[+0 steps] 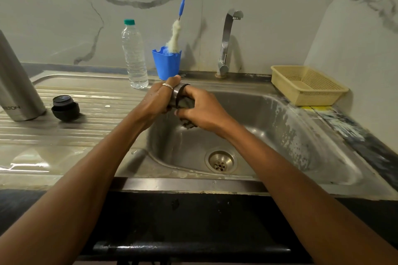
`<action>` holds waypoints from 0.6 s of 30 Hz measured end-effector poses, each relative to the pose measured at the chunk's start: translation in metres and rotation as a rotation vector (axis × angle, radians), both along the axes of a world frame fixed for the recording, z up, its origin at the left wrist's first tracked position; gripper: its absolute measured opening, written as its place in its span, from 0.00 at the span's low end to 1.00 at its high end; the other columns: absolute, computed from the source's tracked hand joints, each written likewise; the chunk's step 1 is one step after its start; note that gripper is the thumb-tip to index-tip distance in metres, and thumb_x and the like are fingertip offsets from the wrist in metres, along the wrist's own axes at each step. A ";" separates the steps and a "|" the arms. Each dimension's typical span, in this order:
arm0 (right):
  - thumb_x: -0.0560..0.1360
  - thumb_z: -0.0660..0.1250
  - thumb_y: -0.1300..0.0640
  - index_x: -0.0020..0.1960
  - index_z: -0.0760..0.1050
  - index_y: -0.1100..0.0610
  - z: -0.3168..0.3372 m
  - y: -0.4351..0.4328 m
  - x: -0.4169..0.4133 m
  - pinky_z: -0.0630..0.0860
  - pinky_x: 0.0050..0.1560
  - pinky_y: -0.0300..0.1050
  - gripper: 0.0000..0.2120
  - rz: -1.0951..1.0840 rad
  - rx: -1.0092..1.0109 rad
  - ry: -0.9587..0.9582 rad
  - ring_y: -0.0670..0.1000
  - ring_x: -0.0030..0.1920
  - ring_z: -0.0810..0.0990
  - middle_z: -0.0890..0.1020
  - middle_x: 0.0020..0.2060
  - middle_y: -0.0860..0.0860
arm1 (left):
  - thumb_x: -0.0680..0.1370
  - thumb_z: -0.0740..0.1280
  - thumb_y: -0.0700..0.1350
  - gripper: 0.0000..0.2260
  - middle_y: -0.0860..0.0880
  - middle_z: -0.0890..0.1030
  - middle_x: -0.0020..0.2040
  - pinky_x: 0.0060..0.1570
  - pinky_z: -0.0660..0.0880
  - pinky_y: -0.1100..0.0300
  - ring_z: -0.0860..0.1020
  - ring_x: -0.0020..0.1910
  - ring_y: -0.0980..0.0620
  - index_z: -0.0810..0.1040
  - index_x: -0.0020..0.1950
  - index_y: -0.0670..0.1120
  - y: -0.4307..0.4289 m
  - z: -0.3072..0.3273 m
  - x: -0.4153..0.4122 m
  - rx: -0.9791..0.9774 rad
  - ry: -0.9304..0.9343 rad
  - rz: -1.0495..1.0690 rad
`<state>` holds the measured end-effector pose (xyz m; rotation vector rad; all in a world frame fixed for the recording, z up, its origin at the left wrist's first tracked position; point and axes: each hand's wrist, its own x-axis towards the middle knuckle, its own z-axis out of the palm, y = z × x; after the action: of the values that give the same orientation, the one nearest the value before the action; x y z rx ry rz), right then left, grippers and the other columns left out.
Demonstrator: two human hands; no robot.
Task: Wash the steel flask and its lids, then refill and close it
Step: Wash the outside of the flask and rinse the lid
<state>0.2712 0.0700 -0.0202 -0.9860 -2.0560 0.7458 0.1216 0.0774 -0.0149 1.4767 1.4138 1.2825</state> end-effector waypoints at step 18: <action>0.69 0.72 0.73 0.58 0.79 0.62 0.015 -0.008 0.010 0.84 0.47 0.50 0.19 0.033 -0.573 0.319 0.56 0.44 0.85 0.85 0.49 0.61 | 0.82 0.57 0.64 0.21 0.52 0.75 0.29 0.34 0.68 0.58 0.71 0.30 0.54 0.73 0.40 0.49 0.000 -0.002 0.004 -0.086 0.032 -0.080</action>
<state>0.2812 0.0625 -0.0052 -1.0493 -1.6107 1.4591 0.1252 0.0776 -0.0170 1.4872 1.3988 1.1402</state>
